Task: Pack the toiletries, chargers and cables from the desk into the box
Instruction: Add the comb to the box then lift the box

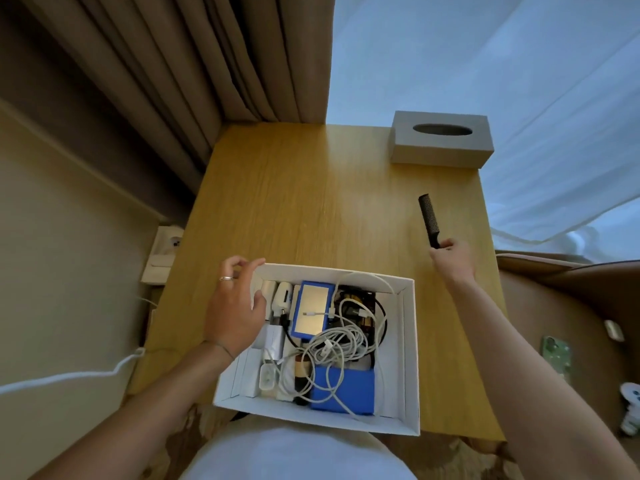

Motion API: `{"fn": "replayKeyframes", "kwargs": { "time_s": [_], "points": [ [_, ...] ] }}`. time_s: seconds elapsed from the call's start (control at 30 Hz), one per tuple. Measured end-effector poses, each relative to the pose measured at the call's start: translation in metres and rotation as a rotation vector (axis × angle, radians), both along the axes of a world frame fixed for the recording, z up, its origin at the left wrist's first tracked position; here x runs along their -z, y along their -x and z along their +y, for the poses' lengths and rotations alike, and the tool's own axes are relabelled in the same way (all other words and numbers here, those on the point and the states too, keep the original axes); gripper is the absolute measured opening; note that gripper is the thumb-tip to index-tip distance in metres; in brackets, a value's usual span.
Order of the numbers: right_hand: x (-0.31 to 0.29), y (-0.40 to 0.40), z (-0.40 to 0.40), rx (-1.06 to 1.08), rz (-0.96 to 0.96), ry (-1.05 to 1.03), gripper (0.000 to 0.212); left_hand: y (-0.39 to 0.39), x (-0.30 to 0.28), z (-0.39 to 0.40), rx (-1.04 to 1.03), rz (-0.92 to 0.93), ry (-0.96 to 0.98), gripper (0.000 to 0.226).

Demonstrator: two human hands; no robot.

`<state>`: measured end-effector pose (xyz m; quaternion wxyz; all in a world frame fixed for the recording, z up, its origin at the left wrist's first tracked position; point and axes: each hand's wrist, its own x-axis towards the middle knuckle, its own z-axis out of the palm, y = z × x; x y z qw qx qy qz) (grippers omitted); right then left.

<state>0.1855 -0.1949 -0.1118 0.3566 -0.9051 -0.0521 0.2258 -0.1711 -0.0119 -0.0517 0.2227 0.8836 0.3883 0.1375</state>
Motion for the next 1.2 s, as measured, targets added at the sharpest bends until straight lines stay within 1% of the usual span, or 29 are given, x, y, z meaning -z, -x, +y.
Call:
{"fn": "replayKeyframes", "kwargs": {
  "time_s": [0.07,0.13,0.23,0.3,0.37,0.4,0.47,0.53,0.6,0.7,0.77,0.93,1.0,1.07,1.13,1.2],
  "points": [
    [-0.032,0.024,0.000,0.034,0.081,-0.174,0.014,0.001,0.001,0.001,0.006,-0.017,0.007,0.057],
    [-0.068,0.054,-0.007,0.030,0.099,-0.277,0.008,0.002,0.001,0.002,0.011,-0.034,0.015,0.056],
    [-0.116,0.107,-0.023,-0.018,0.056,-0.309,0.016,0.002,0.003,0.002,0.012,-0.054,0.032,0.054],
    [-0.137,0.140,-0.028,-0.052,0.051,-0.330,0.013,0.002,0.003,0.002,0.016,-0.077,0.046,0.054],
    [-0.146,0.167,-0.028,-0.109,0.085,-0.325,0.007,0.003,0.003,0.002,0.014,-0.099,0.059,0.053],
    [-0.146,0.178,-0.026,-0.145,0.111,-0.312,0.007,0.004,0.003,0.002,0.014,-0.108,0.064,0.053],
    [-0.137,0.198,-0.019,-0.212,0.152,-0.259,0.014,0.005,0.002,0.002,0.015,-0.124,0.073,0.052],
    [-0.121,0.216,-0.010,-0.318,0.136,-0.125,0.019,0.005,0.001,0.003,0.019,-0.148,0.075,0.052],
    [-0.102,0.234,-0.002,-0.401,0.136,-0.016,0.019,0.006,0.001,0.004,0.025,-0.168,0.077,0.052],
    [-0.078,0.254,0.009,-0.453,0.156,0.062,0.018,0.008,0.002,0.005,0.026,-0.186,0.085,0.058],
    [-0.070,0.261,0.016,-0.465,0.150,0.123,0.022,0.008,0.002,0.005,0.021,-0.191,0.086,0.060],
    [-0.070,0.264,0.021,-0.496,0.122,0.190,0.029,0.016,0.000,0.006,0.056,-0.196,0.143,0.064],
    [-0.080,0.258,0.016,-0.493,0.054,0.178,0.027,0.027,0.000,0.007,0.044,-0.193,0.185,0.065],
    [-0.092,0.244,0.002,-0.431,-0.089,0.138,0.029,0.040,0.001,0.006,0.003,-0.135,0.250,0.062],
    [-0.101,0.227,-0.019,-0.311,-0.252,0.096,0.029,0.051,0.002,0.005,-0.019,-0.002,0.322,0.055],
    [-0.106,0.212,-0.041,-0.217,-0.386,0.088,0.019,0.058,0.003,0.000,-0.009,0.123,0.336,0.052]
  ]
}}
